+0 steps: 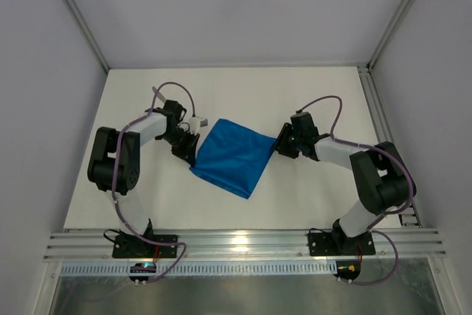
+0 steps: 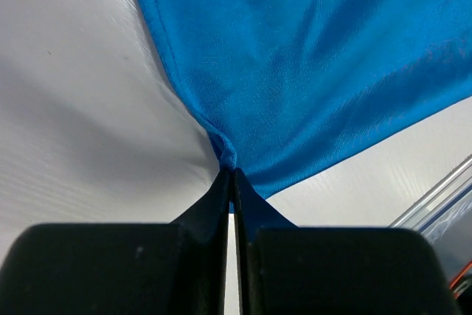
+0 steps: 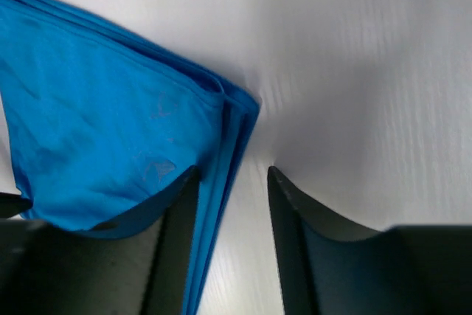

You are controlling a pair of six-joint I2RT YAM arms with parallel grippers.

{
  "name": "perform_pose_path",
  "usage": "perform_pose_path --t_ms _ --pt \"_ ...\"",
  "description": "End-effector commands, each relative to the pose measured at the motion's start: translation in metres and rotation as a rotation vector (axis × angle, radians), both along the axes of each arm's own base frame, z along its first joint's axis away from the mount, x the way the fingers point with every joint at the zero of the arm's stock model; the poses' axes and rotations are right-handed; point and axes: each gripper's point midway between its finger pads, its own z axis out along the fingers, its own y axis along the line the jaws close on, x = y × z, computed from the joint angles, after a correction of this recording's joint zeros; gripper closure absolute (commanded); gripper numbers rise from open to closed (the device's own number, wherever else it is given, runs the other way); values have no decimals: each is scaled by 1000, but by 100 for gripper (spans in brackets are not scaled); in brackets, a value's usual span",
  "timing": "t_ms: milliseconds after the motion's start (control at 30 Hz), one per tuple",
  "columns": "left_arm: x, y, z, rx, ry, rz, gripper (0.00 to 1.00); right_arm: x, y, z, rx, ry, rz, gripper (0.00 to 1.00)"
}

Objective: Fold the napkin into a case and place the utensils inside
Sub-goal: Rotate the lower triangle-folded napkin at the center of the board, then pick up the lower triangle-folded napkin from the center of the board.

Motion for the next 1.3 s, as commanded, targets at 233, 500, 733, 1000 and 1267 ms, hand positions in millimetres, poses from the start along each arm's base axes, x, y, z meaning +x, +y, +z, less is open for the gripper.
perform_pose_path --t_ms 233,500,733,1000,1267 --pt "-35 11 19 -1 -35 -113 84 57 26 2 40 -51 41 89" --pt "-45 38 55 123 -208 -255 52 74 55 7 83 -40 208 94" --pt "-58 8 66 216 -519 -711 39 87 75 7 114 -39 329 95" --pt "-65 -5 15 267 -542 -1040 19 88 86 20 160 -57 398 94" --pt "-61 3 -7 326 -575 -1085 23 85 86 21 157 -54 412 94"
